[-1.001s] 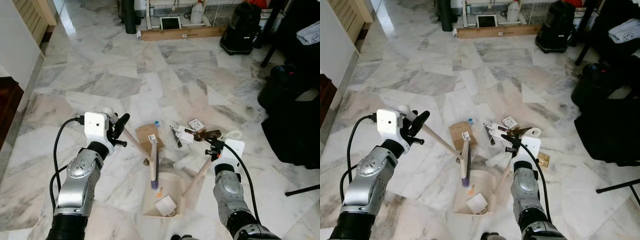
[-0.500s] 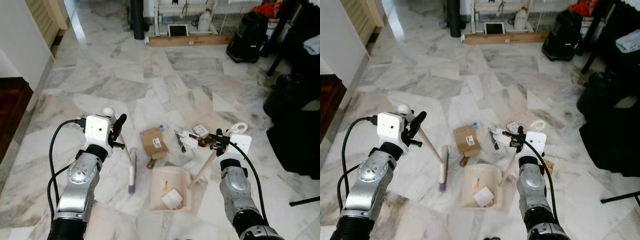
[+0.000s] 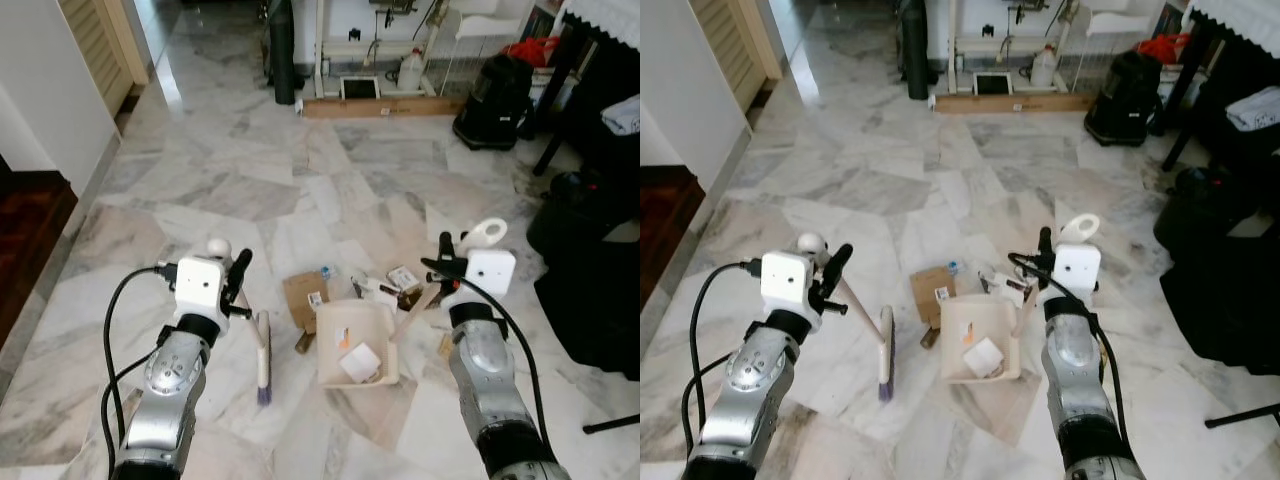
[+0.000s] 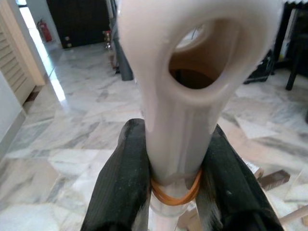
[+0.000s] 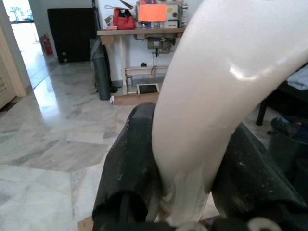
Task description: Sweep floor
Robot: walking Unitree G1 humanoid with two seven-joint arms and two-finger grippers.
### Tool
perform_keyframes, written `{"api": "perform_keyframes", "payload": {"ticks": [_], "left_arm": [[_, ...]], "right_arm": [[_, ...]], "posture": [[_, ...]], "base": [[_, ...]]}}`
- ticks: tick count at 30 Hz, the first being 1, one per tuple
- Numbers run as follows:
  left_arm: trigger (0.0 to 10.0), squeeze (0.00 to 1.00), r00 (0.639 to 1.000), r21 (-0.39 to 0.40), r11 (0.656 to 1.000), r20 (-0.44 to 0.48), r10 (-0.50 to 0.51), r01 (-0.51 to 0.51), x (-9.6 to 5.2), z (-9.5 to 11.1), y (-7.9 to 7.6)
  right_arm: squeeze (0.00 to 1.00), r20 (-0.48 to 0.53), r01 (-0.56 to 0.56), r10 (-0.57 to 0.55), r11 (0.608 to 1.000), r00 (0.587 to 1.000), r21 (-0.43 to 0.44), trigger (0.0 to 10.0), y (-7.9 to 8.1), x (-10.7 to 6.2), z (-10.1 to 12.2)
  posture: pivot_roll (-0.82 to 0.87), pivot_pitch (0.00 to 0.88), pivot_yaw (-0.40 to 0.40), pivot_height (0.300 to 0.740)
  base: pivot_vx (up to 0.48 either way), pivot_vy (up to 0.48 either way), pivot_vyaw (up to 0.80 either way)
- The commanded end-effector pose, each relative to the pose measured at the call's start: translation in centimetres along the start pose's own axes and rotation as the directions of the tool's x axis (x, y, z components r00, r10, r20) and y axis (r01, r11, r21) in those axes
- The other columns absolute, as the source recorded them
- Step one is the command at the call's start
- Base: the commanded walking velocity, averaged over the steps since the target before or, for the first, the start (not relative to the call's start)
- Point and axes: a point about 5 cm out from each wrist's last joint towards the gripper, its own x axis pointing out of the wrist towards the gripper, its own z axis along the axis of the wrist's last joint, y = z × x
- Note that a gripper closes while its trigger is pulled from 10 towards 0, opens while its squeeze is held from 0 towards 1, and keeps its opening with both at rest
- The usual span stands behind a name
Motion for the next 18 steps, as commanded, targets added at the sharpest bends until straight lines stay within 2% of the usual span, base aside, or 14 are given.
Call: {"api": "perform_keyframes", "payload": {"ticks": [1,5,11,18], "left_arm": [[10.0,0.0,0.997,0.036,0.999,0.077,0.016,-0.019,-0.1,1.4,0.5],[10.0,0.0,0.994,0.057,0.997,0.099,0.038,-0.044,-0.5,2.0,1.3],[10.0,0.0,0.994,0.067,0.996,0.093,0.054,-0.06,-1.2,2.0,1.7],[10.0,0.0,0.994,0.056,0.996,0.089,0.061,-0.066,-1.4,1.8,1.7]], "right_arm": [[0.0,0.043,0.006,-0.006,1.0,0.999,0.005,10.0,-0.1,0.0,1.2],[0.0,0.055,0.009,-0.008,1.0,0.998,-0.024,10.0,-1.1,-1.6,1.9],[0.0,0.029,0.022,-0.021,0.999,0.999,-0.033,10.0,-1.8,-3.2,2.0],[0.0,0.025,0.036,-0.035,0.999,0.999,-0.013,10.0,-1.7,-3.3,1.8]], "posture": [[0.04,0.023,0.003,0.74],[0.05,0.036,0.002,0.74],[0.05,0.042,0.004,0.74],[0.06,0.033,0.004,0.74]], "base": [[0.0,0.0,0.0],[0.0,0.0,0.0],[0.0,0.0,0.0],[0.0,0.0,0.0]]}}
